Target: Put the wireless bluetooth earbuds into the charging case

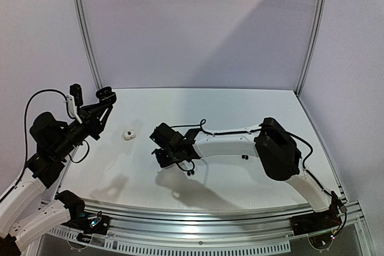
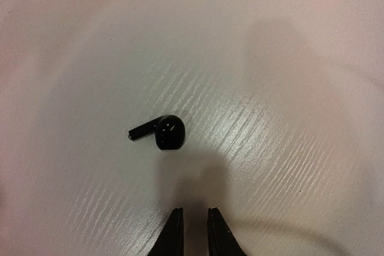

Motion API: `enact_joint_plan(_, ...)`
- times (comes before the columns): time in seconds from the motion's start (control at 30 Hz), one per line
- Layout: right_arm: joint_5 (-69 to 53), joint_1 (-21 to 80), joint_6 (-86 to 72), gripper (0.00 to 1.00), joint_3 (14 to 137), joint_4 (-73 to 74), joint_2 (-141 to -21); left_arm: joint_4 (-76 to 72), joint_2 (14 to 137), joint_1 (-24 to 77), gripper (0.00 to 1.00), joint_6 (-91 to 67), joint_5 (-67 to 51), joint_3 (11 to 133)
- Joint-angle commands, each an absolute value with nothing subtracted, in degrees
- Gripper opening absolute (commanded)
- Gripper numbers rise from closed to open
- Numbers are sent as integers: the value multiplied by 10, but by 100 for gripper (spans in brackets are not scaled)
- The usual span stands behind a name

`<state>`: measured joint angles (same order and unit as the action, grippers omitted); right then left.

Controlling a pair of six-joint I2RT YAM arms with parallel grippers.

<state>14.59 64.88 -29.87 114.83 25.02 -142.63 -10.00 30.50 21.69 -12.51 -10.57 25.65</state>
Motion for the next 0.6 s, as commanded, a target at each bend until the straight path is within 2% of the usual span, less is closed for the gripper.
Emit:
enact_joint_plan(0.0,137,644,-288,15,1147,240,-1395,-110,310,210,0,-128,-114,255)
enact_joint_plan(0.17,88,642,-266,17,1168,171,-1401,-109,310,210,0,-128,-116,255)
enact_joint_plan(0.33,66,638,-269,18,1251,173,-1462,-104,308,210,0,-127,-115,257)
enact_joint_plan(0.57,105,633,-280,42,1295,166,-1516,-101,307,210,0,-128,-117,256)
